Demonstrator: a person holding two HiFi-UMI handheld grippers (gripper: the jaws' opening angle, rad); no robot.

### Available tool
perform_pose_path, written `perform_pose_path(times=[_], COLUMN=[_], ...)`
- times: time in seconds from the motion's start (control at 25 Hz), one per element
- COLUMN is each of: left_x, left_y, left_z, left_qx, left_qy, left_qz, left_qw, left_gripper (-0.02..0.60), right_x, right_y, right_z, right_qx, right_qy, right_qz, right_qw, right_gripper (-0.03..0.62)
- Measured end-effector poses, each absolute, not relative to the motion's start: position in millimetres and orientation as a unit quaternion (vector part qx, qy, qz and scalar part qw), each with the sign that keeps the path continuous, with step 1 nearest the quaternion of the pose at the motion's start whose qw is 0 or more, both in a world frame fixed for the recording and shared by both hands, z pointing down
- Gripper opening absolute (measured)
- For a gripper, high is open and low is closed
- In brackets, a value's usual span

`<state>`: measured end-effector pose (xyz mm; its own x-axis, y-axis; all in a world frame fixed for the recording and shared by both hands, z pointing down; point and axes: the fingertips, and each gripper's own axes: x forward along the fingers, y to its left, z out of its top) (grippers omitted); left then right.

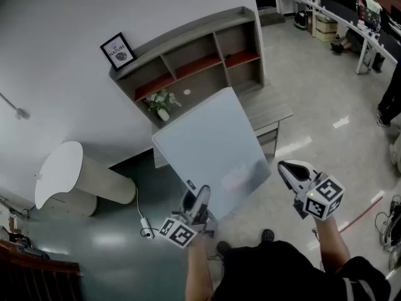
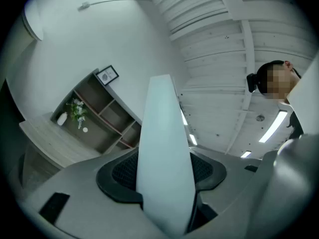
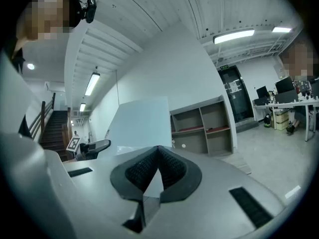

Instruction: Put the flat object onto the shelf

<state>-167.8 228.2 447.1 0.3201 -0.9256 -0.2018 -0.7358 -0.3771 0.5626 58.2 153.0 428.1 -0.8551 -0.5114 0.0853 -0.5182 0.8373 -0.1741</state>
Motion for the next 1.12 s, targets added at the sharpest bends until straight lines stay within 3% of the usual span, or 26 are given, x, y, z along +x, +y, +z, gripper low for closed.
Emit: perform_pose_path(times=[1.12], left_x=[-156], left_y=[235], left_z=[455], left_qx=[0.777], left_qy=[-0.535], left_qz=[-0.263], left_qw=[0.202], left_gripper=[0.273], right_x=[69], right_y=[155], right_z=[449], right_qx=[0.257], right_qy=[-0.957], right_qz=[0.133], right_qw=[0.012], right_gripper=[0.012])
